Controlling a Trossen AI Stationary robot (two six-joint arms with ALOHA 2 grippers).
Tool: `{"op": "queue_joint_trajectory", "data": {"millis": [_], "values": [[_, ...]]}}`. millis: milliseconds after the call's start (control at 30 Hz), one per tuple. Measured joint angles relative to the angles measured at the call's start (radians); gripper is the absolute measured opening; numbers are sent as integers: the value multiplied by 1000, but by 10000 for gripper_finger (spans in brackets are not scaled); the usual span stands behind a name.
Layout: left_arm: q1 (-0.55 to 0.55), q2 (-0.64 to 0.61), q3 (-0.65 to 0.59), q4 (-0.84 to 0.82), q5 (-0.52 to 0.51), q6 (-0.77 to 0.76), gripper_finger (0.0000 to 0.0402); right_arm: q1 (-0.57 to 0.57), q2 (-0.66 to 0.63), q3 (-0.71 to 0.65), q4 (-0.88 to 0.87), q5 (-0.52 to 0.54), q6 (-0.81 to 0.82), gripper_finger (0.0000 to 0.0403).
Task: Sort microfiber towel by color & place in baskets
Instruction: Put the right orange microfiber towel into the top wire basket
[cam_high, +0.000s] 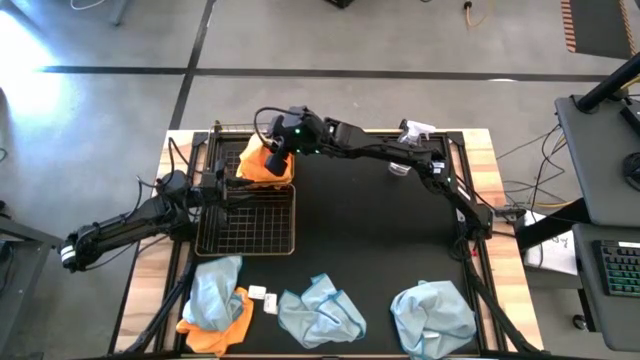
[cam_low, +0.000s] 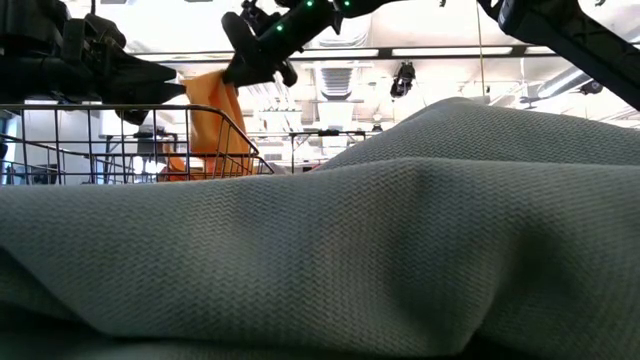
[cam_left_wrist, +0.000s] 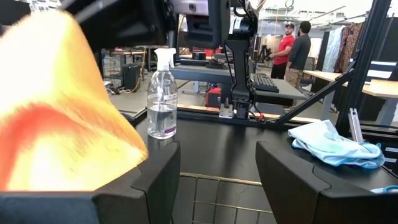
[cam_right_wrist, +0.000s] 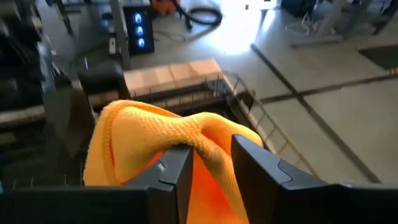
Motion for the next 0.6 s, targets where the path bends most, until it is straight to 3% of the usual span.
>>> {"op": "queue_joint_trajectory", "data": {"millis": [400,600], "values": [[0,0,0,1,0,10,194,0,0,0,-57,0,71,113],[0,0,0,1,0,14,194,0,0,0,23,61,110,104]]}}
